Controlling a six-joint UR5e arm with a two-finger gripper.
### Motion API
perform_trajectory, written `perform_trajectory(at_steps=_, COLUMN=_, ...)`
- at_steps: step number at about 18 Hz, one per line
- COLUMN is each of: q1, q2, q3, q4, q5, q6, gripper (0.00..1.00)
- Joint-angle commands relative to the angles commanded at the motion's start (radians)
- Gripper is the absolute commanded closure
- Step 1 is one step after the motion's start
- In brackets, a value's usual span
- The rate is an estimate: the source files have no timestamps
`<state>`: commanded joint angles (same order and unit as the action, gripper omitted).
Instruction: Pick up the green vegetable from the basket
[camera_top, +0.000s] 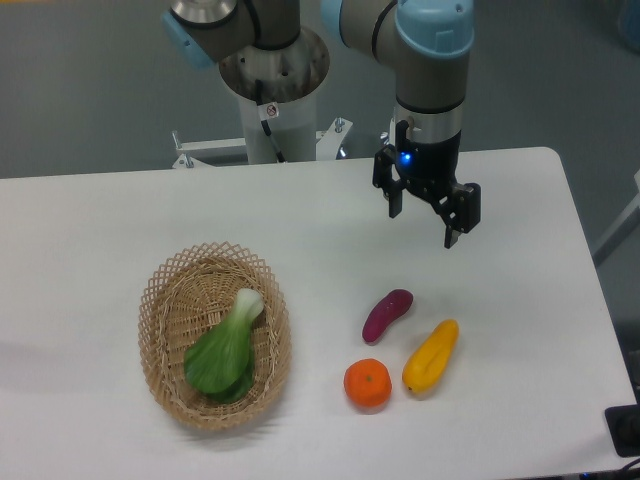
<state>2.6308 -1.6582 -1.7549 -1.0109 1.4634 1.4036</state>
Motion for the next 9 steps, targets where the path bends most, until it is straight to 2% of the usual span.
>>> perform_trajectory(at_steps=5, q1=-0.003, q2=0.002, q3=-0.006, q4=-0.002, q5=0.002, q6=-0.023, gripper=0.00)
perform_trajectory(at_steps=9, q1=-0.032, q2=-0.003, q3=-0.028, q4=0.012, q5=-0.005, q6=-0.154, gripper=0.00)
